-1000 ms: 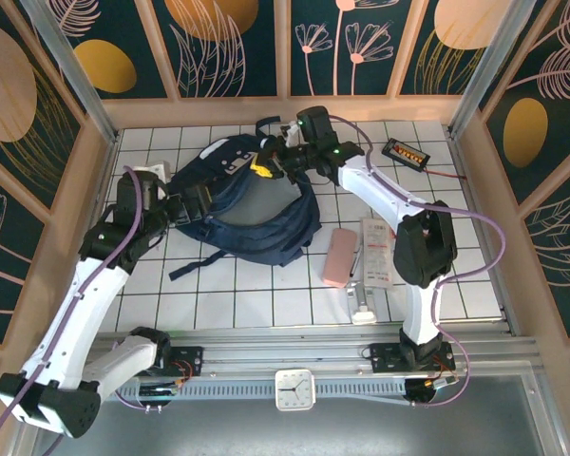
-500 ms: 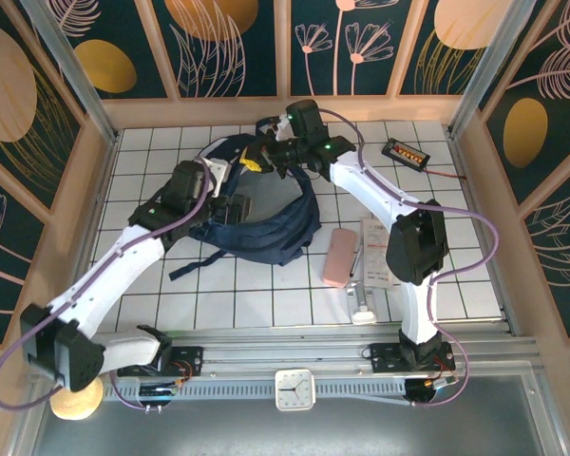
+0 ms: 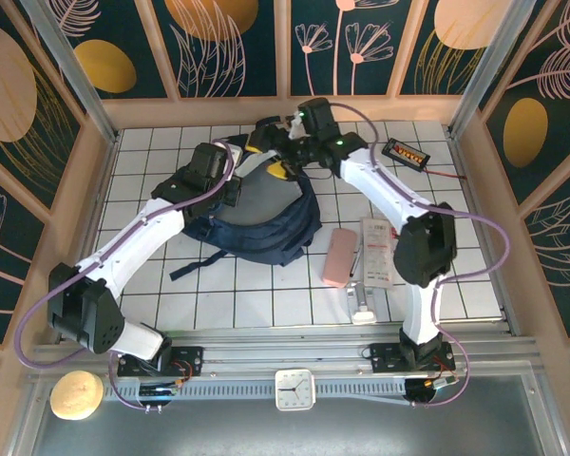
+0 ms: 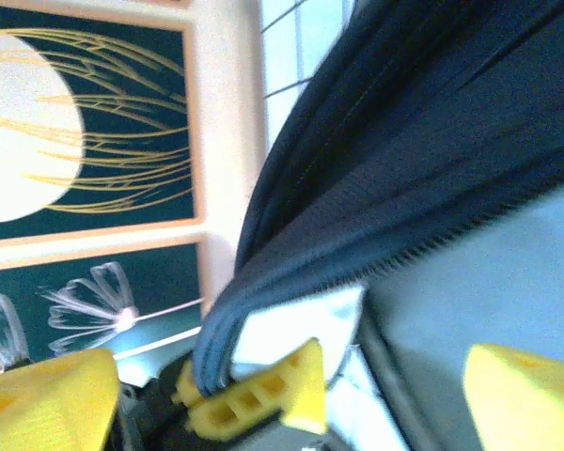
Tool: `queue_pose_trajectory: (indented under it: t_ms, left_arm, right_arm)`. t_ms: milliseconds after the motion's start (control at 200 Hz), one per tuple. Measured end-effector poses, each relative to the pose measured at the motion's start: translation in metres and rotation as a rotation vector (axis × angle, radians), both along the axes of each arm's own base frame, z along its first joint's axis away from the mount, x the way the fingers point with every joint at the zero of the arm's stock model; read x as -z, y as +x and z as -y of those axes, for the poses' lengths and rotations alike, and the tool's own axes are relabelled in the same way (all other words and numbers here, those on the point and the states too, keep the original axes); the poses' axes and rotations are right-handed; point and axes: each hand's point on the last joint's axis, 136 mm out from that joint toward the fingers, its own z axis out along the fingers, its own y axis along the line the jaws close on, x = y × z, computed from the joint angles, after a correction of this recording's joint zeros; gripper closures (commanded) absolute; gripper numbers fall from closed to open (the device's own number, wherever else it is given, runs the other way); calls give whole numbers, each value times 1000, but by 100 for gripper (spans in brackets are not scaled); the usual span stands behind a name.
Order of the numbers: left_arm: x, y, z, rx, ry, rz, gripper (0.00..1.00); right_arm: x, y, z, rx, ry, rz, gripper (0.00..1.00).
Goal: Pack the student bag
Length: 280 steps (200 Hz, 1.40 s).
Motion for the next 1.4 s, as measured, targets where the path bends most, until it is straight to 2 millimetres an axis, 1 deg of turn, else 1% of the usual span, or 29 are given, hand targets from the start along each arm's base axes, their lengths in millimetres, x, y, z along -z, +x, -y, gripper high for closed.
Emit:
queue_pose_trajectory:
  t_ms: [25,80,115,130,140,165,180,185,225,230,255,260,290,295,320,330,395,435,480,505,545,721,841,1016,1081,1201,1286,1401]
  left_arm:
    - [2,0,1,1,0,-6,100]
    - [5,-1,2,-1,-1,-20,100]
    - [6,-1,2,-5,-5,-27,100]
    - [6,-1,2,-8,-9,-28,100]
    - [6,-1,2,-7,-11,-30,100]
    - [5,-1,3,-9,-19,-32,100]
    - [5,-1,3,-10,-23,-33,100]
    - [5,-1,3,-10,-23,-33,100]
    - [5,-1,4,-13,-32,-36,100]
    - [5,-1,4,-14,-35,-37,100]
    - [5,-1,4,-18,-40,-39,100]
    - [5,-1,5,-18,-41,-40,100]
    - [5,-2,5,-21,-48,-43,100]
    - [5,-2,5,-21,-48,-43,100]
    - [5,-2,5,-25,-53,-45,100]
    - [6,-2,5,-26,-54,-46,100]
    - [6,-2,5,-31,-65,-51,100]
    - [6,-2,6,-31,-69,-53,100]
    - [6,-3,6,-33,-76,-56,100]
    - [6,-3,7,-35,-78,-57,100]
    - [6,-3,7,-38,-81,-59,100]
    - [11,-6,6,-43,-92,-70,100]
    - [9,-8,5,-47,-101,-63,100]
    - [7,-9,5,-52,-112,-59,100]
    - [7,-9,5,-51,-114,-61,100]
    - [7,-9,6,-49,-117,-62,100]
    - [8,-10,6,-47,-120,-64,100]
    - [8,-10,7,-47,-120,-65,100]
  right_arm:
    - [-2,-2,12,17,-27,24,1]
    - [-10,-8,47,66,-87,77,1]
    - [-14,-14,72,103,-121,103,1]
    - [-15,-17,86,123,-140,113,1]
    - [-16,-19,91,129,-143,116,1]
    - [-14,-26,112,153,-168,123,1]
    - [-13,-28,121,162,-175,127,1]
    - [-11,-30,126,167,-183,126,1]
    - [-1,-38,151,195,-217,117,1]
    - [3,-40,157,201,-230,111,1]
    - [14,-45,169,214,-259,92,1]
    - [19,-46,173,217,-272,84,1]
    - [37,-54,184,222,-319,49,1]
    - [43,-57,186,220,-334,39,1]
    - [60,-65,190,208,-374,1,2]
    - [66,-68,191,201,-389,-10,2]
    - [119,-91,193,135,-513,-126,3]
    - [146,-105,193,91,-587,-179,5]
    - [169,-120,193,47,-655,-227,6]
    - [177,-126,192,27,-686,-243,7]
    - [186,-131,191,5,-727,-256,7]
    - [210,-132,185,-28,-821,-251,8]
    - [228,-129,185,-25,-864,-269,7]
    - [241,-123,188,-5,-893,-278,8]
    - [247,-122,188,2,-899,-289,12]
    - [256,-120,188,15,-910,-302,22]
    - [257,-117,188,34,-906,-301,30]
    - [255,-115,188,40,-905,-296,37]
